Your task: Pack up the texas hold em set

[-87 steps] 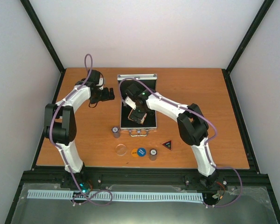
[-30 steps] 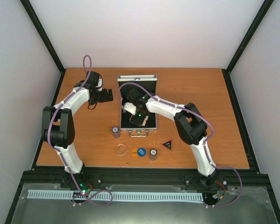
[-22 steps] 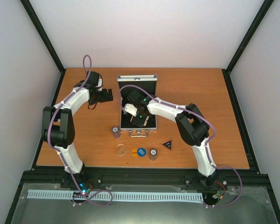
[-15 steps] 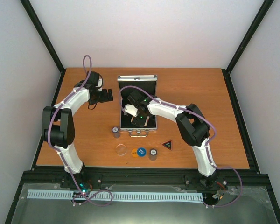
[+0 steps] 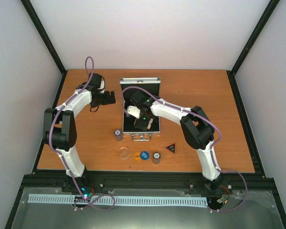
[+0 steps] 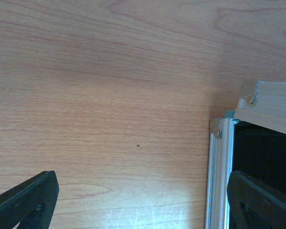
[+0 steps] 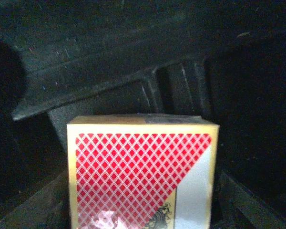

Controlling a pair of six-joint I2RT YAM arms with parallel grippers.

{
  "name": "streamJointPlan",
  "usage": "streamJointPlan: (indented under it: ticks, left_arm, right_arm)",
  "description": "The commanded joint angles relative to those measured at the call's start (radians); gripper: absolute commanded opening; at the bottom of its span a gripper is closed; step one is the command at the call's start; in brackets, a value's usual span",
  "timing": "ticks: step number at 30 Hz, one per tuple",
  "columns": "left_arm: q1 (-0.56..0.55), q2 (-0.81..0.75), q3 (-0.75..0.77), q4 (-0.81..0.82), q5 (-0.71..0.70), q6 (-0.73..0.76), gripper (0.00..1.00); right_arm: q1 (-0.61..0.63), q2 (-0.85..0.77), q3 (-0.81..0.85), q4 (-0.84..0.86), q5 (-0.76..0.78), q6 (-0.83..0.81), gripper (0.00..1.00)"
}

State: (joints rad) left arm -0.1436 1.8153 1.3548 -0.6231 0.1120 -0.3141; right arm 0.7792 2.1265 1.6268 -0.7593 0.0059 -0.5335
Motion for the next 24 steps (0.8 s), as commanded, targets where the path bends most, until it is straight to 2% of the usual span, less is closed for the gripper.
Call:
streamJointPlan:
  ticks: [1, 7, 16, 22, 24]
  left_arm:
    - [-0.005, 0.016, 0.036, 0.017, -0.006, -0.006, 1.0]
    - [-0.005, 0.025, 0.044, 0.016, -0.008, -0.006, 1.0]
    - [-0.005, 0.045, 0.059, 0.015, 0.0, -0.011, 1.0]
    - [-0.005, 0.06, 0.06, 0.018, 0.002, -0.013, 1.0]
    - [-0.005, 0.066, 0.066, 0.017, 0.002, -0.014, 1.0]
  right_arm:
    - [-0.001, -0.043, 0.076, -0.048, -0.035, 0.026, 0.85]
    - [-0.001, -0.051, 0.109, -0.079, -0.093, 0.069, 0.88]
    - [-0.035, -0.007, 0.132, -0.077, -0.261, 0.205, 0.8]
    - [-0.09, 0.082, 0.277, -0.09, -0.353, 0.371, 0.78]
    - [-0.097, 0.131, 0.341, -0.127, -0.373, 0.379, 0.77]
